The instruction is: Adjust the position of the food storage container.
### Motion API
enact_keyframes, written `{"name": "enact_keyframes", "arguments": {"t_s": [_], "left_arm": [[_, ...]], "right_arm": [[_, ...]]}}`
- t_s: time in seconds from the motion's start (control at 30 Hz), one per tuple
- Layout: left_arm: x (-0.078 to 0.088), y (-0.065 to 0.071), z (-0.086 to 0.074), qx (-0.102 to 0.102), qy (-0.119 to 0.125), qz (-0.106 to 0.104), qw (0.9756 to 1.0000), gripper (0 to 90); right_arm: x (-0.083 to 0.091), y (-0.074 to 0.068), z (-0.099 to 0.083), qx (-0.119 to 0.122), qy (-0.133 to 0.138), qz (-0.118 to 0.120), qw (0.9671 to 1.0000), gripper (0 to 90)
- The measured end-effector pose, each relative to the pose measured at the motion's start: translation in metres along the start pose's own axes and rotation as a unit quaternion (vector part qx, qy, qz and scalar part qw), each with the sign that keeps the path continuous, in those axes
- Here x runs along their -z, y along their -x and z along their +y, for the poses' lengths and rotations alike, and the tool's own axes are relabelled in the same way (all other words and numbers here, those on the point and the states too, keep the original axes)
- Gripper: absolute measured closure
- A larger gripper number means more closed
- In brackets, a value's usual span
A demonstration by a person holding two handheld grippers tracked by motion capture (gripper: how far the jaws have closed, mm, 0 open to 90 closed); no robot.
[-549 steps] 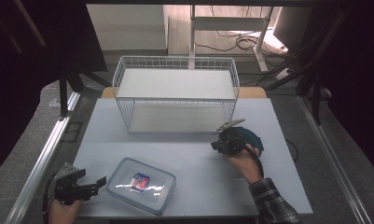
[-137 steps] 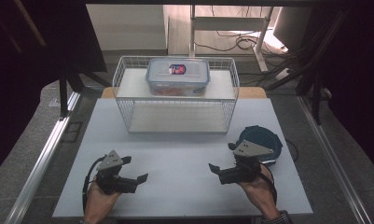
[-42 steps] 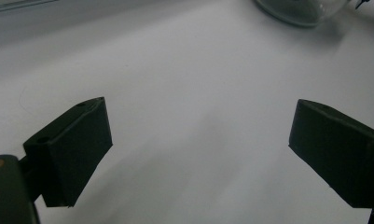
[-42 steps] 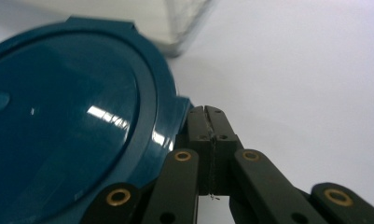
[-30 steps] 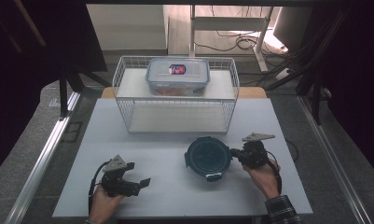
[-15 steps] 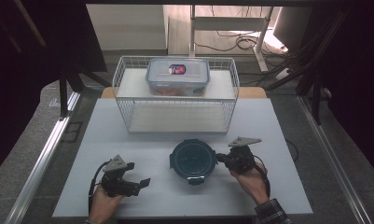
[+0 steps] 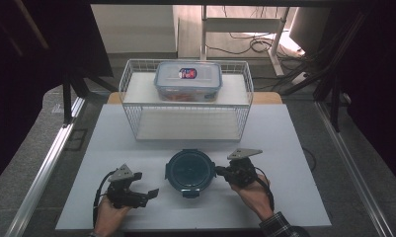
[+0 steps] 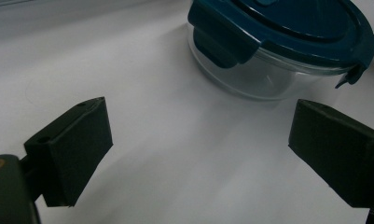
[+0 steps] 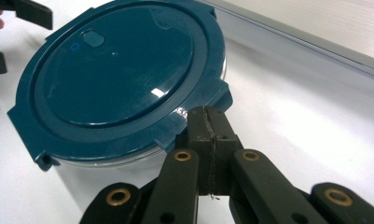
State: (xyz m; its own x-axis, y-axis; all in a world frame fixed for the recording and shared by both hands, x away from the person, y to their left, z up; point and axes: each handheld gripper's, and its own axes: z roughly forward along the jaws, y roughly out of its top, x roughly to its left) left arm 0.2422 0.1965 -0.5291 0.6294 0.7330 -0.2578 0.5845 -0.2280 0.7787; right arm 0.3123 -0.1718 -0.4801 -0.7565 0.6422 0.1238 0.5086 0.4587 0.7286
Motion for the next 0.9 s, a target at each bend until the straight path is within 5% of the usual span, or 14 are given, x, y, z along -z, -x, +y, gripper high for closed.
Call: {"name": "enact_keyframes", "arguments": {"t_s": [0.3,0.63,0.9], "left_arm": [[0.004,-0.003,-0.001,0.010,0.002,-0.004,0.9999,6.1],[0.003,0.001,-0.001,-0.001,-0.007,-0.003,1.0000,6.4],[0.001,0.003,-0.002,-0.015,-0.008,0.004,0.9998,6.4]], "right_arm": [[0.010,-0.003,-0.001,0.024,0.015,-0.018,0.9994,82.0],[0.025,0.003,-0.018,0.018,0.039,-0.025,0.9988,34.4],[0.029,0.000,-0.029,0.026,0.056,-0.027,0.9977,12.2]]}}
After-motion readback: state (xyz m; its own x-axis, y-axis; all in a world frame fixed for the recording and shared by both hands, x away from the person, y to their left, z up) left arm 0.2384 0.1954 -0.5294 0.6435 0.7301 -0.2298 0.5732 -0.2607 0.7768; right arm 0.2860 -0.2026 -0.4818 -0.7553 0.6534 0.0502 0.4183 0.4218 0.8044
